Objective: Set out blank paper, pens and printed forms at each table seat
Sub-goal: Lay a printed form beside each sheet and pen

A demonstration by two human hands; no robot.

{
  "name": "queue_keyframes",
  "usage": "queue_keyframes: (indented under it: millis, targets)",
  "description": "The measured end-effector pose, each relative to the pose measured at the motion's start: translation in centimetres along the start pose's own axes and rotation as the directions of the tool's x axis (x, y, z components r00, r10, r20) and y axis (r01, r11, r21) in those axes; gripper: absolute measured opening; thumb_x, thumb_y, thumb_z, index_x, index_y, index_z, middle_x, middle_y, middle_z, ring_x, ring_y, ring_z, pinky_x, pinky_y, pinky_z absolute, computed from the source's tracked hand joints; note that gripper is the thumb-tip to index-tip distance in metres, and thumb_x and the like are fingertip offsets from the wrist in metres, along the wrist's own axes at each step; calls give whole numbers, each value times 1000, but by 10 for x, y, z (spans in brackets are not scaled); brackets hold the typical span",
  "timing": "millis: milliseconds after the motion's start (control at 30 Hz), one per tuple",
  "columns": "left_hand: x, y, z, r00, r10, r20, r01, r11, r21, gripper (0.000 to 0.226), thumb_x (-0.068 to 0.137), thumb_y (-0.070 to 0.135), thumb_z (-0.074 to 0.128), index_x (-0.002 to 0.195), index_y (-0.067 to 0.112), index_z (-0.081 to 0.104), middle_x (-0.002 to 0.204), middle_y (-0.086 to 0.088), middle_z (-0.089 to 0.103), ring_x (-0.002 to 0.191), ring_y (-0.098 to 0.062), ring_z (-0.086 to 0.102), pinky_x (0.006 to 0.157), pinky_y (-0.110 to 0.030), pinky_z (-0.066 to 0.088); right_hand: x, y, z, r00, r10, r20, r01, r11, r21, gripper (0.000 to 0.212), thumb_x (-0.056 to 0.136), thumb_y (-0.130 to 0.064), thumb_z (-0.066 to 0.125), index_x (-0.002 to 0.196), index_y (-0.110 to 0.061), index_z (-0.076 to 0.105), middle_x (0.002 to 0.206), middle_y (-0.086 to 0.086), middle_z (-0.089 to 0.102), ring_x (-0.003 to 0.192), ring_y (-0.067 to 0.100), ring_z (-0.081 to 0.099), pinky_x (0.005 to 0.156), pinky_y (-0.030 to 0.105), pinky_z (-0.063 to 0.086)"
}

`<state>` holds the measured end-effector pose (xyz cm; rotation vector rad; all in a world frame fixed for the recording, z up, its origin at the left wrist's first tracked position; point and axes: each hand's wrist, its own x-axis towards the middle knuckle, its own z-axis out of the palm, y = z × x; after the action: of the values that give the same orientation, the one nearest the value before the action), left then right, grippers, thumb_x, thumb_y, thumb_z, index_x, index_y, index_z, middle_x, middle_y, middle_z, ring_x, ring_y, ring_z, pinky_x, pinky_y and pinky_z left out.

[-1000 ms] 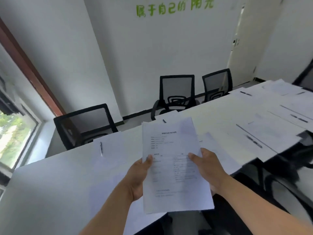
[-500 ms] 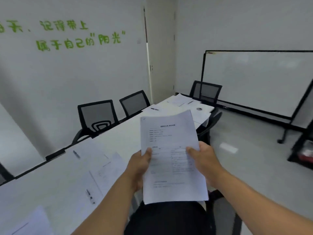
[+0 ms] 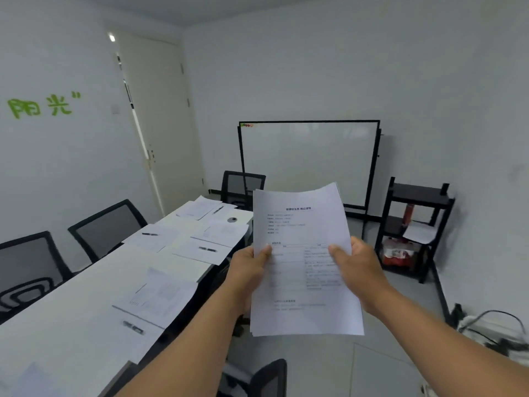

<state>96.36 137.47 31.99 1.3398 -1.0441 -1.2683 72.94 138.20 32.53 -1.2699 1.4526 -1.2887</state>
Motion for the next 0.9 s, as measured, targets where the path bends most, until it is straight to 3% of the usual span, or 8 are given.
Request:
queue_keyframes:
  millis: [167, 367, 667, 833, 900]
  targets:
    - [58, 21, 67, 991, 77, 113, -78, 997, 2, 18, 108, 22, 71, 118, 12, 80, 109, -4, 85, 99, -28, 83, 91, -54, 67, 60, -5, -51, 994, -83, -74, 76, 993, -87, 10, 110, -30, 60, 111, -25, 68, 104, -6, 81, 95, 16, 79, 87, 48, 67]
    - [165, 51, 129, 979, 170, 111, -171, 985, 0, 12, 107, 16, 70, 112, 14, 81, 103, 0, 86, 93, -23, 84, 88, -50, 68, 174, -16, -79, 980, -161, -117, 133, 968, -214, 13, 111, -32, 58, 108, -21, 64, 106, -4, 77, 95, 16, 75, 81, 40, 64]
    - [311, 102, 199, 979, 177, 99, -175, 984, -28, 12, 105, 12, 71, 105, 14, 83, 97, 0, 86, 98, -30, 83, 88, -51, 69, 339, -26, -105, 975, -147, -167, 104, 964, -244, 17, 109, -39, 59, 108, -23, 65, 107, -6, 78, 98, 19, 76, 87, 50, 66]
    - [386, 131, 244, 976, 185, 116, -187, 982, 12, 12, 104, 15, 72, 106, 13, 84, 100, -3, 86, 100, -35, 82, 90, -60, 66, 420, -40, -128, 966, -189, -174, 142, 957, -252, 15, 111, -33, 58, 109, -19, 64, 108, -6, 76, 95, 13, 74, 76, 34, 64]
    - [421, 141, 271, 976, 193, 102, -197, 980, 34, 12, 103, 16, 73, 107, 15, 84, 100, -3, 86, 99, -34, 82, 91, -60, 66, 464, -42, -144, 967, -190, -171, 146, 959, -245, 16, 111, -32, 58, 110, -18, 65, 109, -4, 76, 96, 15, 74, 76, 34, 64]
